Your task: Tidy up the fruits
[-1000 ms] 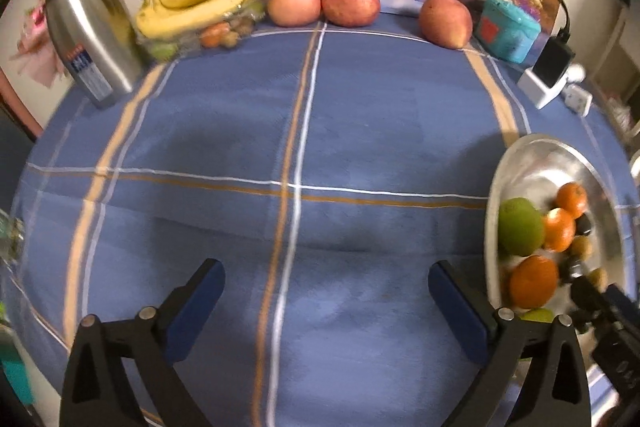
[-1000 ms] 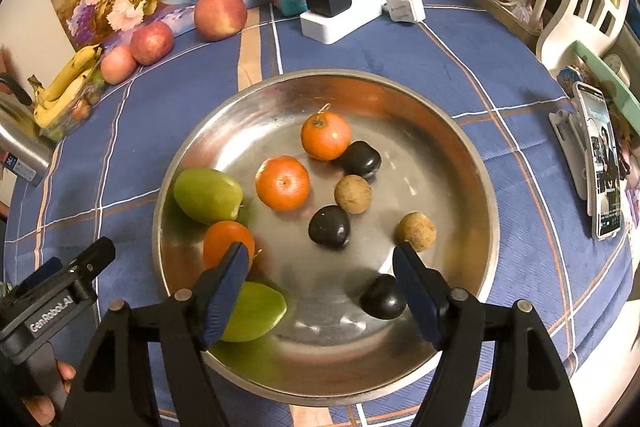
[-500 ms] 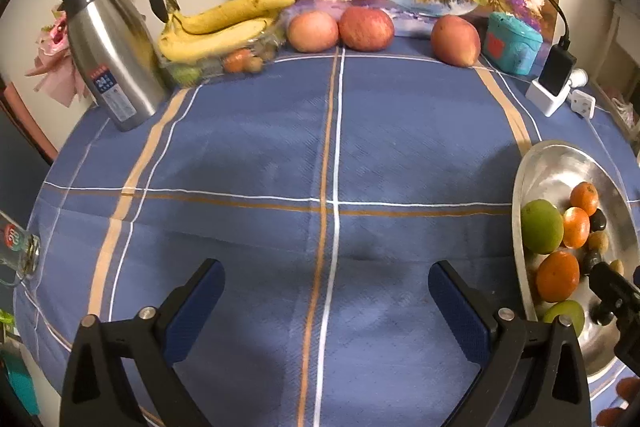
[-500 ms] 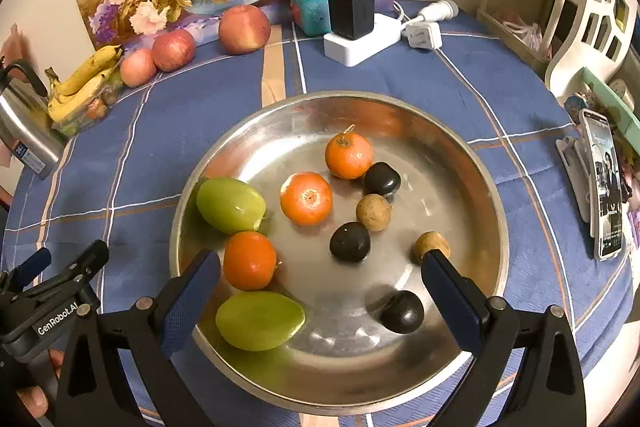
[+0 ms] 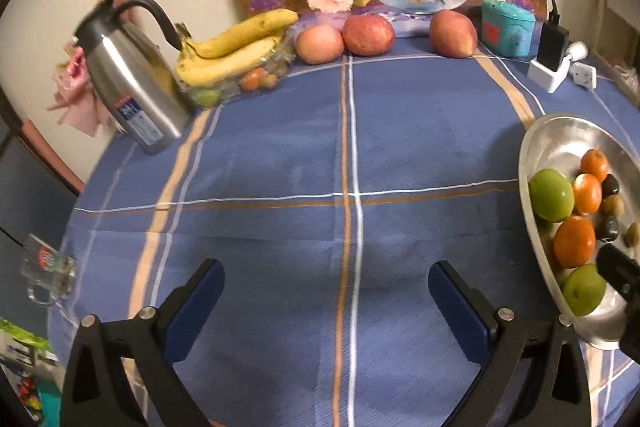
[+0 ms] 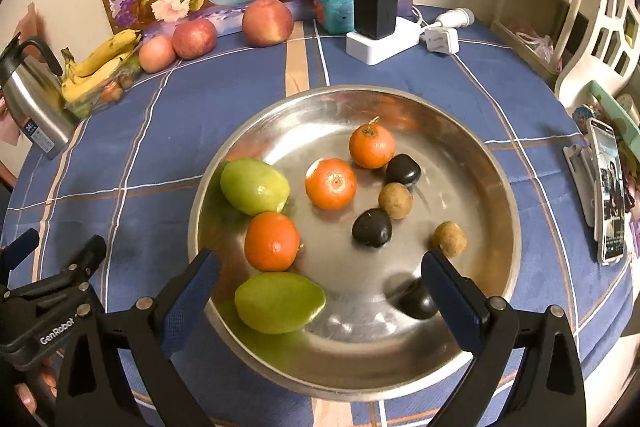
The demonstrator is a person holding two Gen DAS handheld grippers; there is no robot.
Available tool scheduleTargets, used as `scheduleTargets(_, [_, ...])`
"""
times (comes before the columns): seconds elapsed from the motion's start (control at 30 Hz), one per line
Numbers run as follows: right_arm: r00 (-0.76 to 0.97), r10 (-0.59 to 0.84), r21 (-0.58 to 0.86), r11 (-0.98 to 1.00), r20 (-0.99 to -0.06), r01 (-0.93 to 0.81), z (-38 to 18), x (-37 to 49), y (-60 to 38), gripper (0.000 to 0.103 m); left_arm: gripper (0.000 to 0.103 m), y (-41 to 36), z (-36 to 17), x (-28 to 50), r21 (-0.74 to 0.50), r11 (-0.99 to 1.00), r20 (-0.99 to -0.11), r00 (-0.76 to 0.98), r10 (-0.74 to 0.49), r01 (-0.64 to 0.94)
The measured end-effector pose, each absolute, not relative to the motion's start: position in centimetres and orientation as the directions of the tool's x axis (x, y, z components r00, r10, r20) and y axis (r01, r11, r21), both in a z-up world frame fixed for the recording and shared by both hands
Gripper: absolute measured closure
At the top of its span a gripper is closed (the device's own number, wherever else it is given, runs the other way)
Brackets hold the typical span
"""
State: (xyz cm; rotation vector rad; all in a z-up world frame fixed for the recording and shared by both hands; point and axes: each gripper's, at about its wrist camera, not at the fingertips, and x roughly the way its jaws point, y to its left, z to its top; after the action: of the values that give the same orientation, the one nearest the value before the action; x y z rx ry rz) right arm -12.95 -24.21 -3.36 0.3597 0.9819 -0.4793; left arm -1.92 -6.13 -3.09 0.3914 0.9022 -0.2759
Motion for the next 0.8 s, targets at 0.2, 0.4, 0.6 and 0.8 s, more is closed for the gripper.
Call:
scheduleTargets(0.2, [0.492, -0.23, 0.093, 0.832, -0.84, 0.547, -2.2, -13.9, -24.1, 0.002, 0.0, -5.3, -1.9, -2.4, 0.199, 0.91, -0.798, 0.599, -0.065, 0.363])
scheduleTargets(0.4, [0.521, -0.244, 0.087, 0.842, -0.818, 0.532, -0.9, -14.8, -23.3, 0.002, 0.0, -4.0, -0.5, -2.9, 0.138, 0.929, -0.807, 0.582, -0.095, 0.343])
scheduleTargets(0.6, [0.541, -0.266, 0.07, 0.851, -0.797, 0.521, 0.1, -15.2, -22.7, 0.002, 0.0, -2.9, 0.9, -3.9, 0.109, 0.938, -0.792, 0.599, -0.119, 0.33])
scheduleTargets(0.8, [0.54, -0.278, 0.047, 0.859, -0.794, 0.511, 0.6, -15.3, -22.3, 0.002, 0.0, -2.0, 1.9, -4.5, 0.094, 0.941, -0.778, 0.614, -0.134, 0.325])
